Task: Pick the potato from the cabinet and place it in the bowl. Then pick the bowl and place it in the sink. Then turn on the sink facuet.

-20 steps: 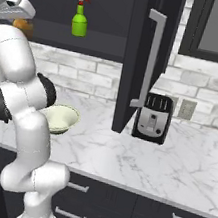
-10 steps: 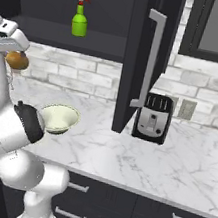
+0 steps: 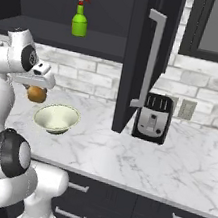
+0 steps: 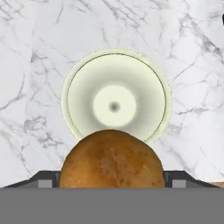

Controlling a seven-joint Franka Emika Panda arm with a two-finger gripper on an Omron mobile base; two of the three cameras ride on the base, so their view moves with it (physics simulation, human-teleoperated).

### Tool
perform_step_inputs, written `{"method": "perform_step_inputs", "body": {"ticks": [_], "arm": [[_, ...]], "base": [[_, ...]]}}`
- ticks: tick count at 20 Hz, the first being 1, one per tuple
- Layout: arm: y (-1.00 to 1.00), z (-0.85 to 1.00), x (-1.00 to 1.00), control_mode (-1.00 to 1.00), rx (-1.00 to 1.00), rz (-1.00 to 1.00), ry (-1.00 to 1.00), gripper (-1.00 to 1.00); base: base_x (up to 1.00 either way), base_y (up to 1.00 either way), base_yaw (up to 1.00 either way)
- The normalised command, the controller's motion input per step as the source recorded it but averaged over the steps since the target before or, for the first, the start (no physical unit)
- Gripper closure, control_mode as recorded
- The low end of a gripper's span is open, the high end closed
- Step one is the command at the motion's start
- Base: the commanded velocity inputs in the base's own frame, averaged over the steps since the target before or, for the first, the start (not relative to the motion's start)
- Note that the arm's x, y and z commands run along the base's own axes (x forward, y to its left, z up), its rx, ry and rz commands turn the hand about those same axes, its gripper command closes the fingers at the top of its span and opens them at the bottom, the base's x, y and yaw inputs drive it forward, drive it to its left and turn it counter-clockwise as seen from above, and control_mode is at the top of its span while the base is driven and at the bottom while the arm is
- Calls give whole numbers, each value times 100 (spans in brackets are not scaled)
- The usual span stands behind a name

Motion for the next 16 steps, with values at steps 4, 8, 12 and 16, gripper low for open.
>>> {"method": "perform_step_inputs", "body": {"ticks": [4, 8, 12, 16], "arm": [[0, -73, 100, -100, 1, 0, 18, 100], [0, -69, 80, -100, -3, 0, 16, 100], [0, -64, 43, -100, -3, 0, 10, 100], [0, -56, 35, -100, -1, 0, 8, 100]], "base": [[0, 0, 0], [0, 0, 0], [0, 0, 0], [0, 0, 0]]}}
